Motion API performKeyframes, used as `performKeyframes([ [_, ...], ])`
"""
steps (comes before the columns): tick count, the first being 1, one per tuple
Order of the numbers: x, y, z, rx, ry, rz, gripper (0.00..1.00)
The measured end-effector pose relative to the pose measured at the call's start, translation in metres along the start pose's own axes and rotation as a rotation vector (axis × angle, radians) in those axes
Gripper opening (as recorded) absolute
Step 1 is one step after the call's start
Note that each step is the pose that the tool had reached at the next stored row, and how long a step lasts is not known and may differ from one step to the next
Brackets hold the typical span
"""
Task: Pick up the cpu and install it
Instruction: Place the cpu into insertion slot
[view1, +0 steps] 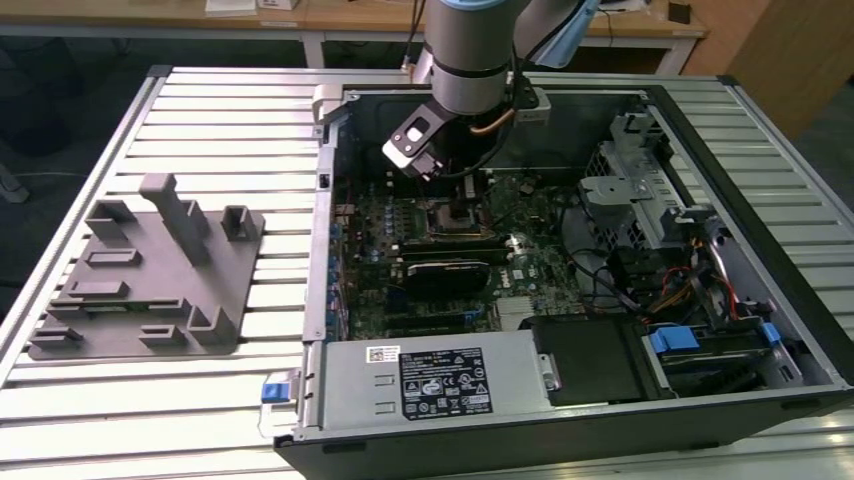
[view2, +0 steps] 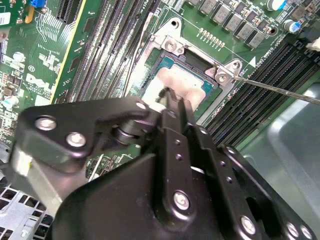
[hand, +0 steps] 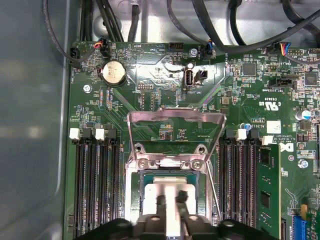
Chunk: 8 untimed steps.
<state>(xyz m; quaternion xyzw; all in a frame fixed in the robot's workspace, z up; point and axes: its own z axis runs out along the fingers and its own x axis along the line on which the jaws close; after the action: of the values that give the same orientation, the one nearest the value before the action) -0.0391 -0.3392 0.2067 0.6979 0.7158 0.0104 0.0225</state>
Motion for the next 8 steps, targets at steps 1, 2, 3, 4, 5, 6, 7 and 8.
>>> performKeyframes([
  [1,0.0,0.0,0.0,0.0,0.0,0.0,0.18],
  [2,0.0,0.0,0.0,0.0,0.0,0.0,0.12],
  [3,0.0,0.0,-0.0001,0.0,0.0,0.0,0.11],
  [4,0.0,0.0,-0.0001,0.0,0.0,0.0,0.11],
  [5,0.0,0.0,-0.0001,0.0,0.0,0.0,0.11],
  [6,0.0,0.0,-0.0001,0.0,0.0,0.0,0.11],
  [7,0.0,0.0,-0.0001,0.0,0.0,0.0,0.11],
  [8,0.0,-0.0002,-0.0001,0.0,-0.0001,0.0,0.11],
])
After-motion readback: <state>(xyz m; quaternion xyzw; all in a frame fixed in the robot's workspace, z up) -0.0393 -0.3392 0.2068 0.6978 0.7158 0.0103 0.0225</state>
